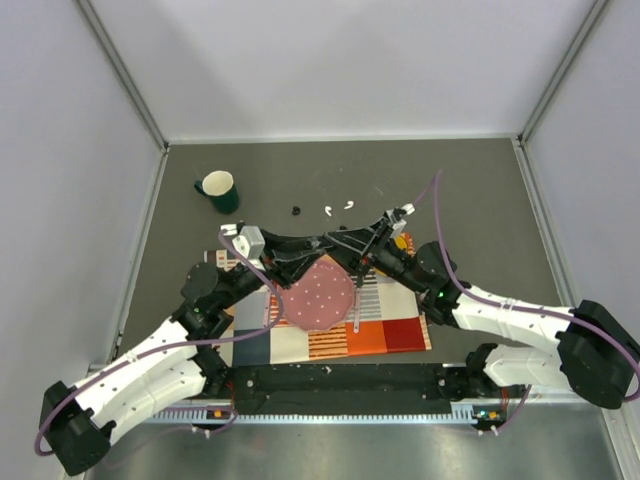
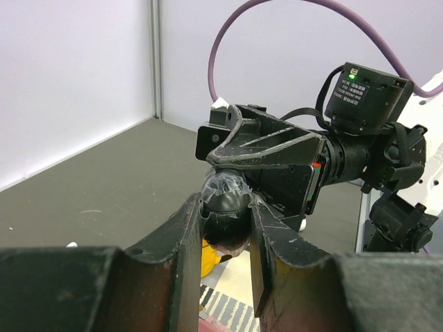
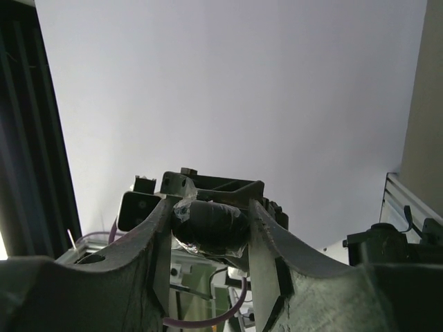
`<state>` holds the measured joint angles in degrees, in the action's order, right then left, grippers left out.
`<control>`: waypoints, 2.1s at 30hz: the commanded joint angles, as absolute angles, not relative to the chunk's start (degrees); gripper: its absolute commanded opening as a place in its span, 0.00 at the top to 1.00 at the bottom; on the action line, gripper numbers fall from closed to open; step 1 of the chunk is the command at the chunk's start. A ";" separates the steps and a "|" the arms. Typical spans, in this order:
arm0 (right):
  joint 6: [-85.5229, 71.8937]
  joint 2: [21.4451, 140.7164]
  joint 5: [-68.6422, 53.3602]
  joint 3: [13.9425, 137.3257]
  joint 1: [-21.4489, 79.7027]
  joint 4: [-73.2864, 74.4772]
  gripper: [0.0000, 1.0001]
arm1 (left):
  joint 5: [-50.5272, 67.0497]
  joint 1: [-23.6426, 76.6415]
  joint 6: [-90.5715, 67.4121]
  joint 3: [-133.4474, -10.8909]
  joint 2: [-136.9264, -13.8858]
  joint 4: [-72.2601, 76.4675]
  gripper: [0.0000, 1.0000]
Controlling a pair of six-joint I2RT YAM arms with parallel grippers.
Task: Insert the wireless bluetooth earbuds into the charging case
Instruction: Pick up the charging case at the center of the board.
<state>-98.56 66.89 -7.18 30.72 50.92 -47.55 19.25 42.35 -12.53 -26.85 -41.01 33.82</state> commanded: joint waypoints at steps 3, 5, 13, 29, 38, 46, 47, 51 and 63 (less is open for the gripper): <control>-94.31 66.88 -8.61 33.92 51.50 -50.54 0.94 | 20.92 42.36 -13.18 -30.14 -41.39 28.04 0.76; -93.35 66.80 -8.79 34.36 51.50 -49.75 0.97 | 20.57 42.36 -13.10 -30.85 -41.31 26.64 0.73; -92.02 66.88 -8.88 34.98 51.59 -48.78 1.00 | 18.99 42.28 -13.36 -31.55 -41.04 24.18 0.42; -92.20 67.67 -8.96 35.07 51.50 -48.95 1.00 | 19.42 42.36 -16.26 -25.31 -40.17 38.93 0.38; -92.81 68.29 -9.40 34.98 51.59 -50.36 1.00 | 19.77 42.36 -15.82 -25.49 -42.18 39.73 0.52; -94.04 69.43 -9.84 34.72 51.59 -53.96 1.00 | 20.39 42.36 -15.73 -25.93 -43.33 38.76 0.47; -94.13 69.61 -9.84 34.72 51.50 -54.14 1.00 | 20.30 42.36 -15.65 -25.93 -43.33 38.67 0.46; -94.31 69.79 -9.84 34.63 51.50 -54.31 1.00 | 19.78 42.36 -15.47 -25.84 -43.42 38.94 0.56; -93.69 69.35 -9.41 34.37 51.50 -55.98 1.00 | 20.04 42.45 -15.82 -25.84 -44.65 39.11 0.53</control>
<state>-94.32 69.95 -9.63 32.34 50.96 -49.87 19.33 42.28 -15.18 -25.71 -44.27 37.04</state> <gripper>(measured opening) 0.386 0.466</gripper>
